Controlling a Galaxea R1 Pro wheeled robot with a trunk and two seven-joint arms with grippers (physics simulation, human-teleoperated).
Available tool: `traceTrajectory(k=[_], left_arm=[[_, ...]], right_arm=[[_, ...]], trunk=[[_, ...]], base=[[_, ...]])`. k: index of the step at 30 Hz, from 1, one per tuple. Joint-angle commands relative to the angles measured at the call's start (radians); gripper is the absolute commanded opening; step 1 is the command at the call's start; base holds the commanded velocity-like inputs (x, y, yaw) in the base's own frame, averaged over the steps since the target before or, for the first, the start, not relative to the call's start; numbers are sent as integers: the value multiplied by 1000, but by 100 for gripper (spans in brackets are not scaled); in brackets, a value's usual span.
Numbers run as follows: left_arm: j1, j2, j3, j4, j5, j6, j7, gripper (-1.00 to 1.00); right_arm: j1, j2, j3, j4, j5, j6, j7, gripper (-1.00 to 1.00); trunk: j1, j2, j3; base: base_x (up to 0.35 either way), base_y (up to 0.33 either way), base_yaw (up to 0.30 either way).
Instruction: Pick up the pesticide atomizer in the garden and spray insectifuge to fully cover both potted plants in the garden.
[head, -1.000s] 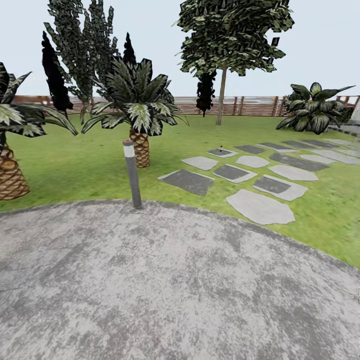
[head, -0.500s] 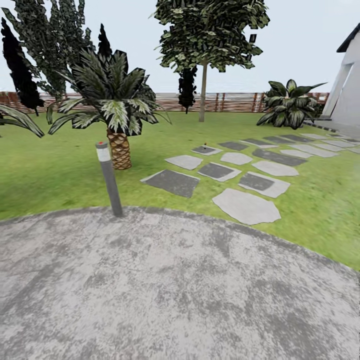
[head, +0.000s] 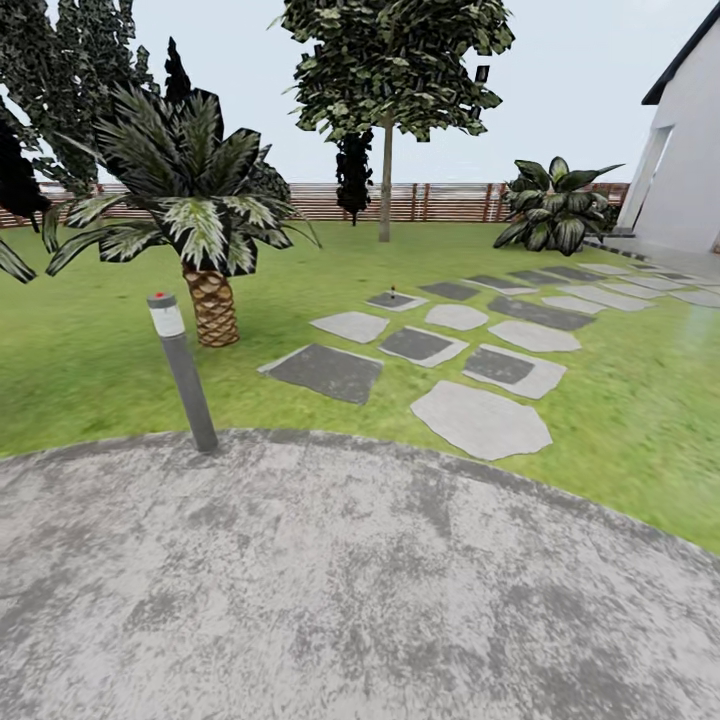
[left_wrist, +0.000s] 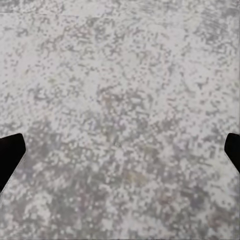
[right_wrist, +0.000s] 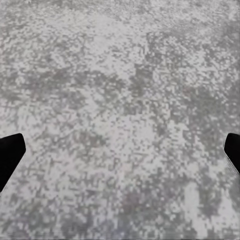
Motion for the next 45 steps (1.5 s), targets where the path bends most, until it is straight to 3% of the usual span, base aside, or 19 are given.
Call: traceTrajectory(k=[1,20,37,39,40,45], left_arm=[[-1,-1,5,1,-1,-3,-1,100],[0,-1,5,2,1,-37,-1,100],[1,-1,5,3,1,-41,-1,100],[0,0,6,2,2,-48,-1,100],[0,1,7,3,2,-118,0,100],[-2,0,9,3,3,-133,1,100]], right_arm=[[-1,0,0,0,1,-3,-2,100],[-1,0,0,1,1,-3,-3,100],[-1,0,0,1,0,-2,-3,100],[-1,0,0,1,0,-2,-3,100],[-1,0,0,1,0,-2,-3,100],[-1,0,0,1,0,-2,-3,100]], trunk=[[0,0,-1],[0,0,-1],[0,0,-1],[0,0,-1],[0,0,-1],[0,0,-1]], base=[[337,0,-2],[337,0,-2],[337,0,-178],[337,0,-10],[337,0,-1],[337,0,0]])
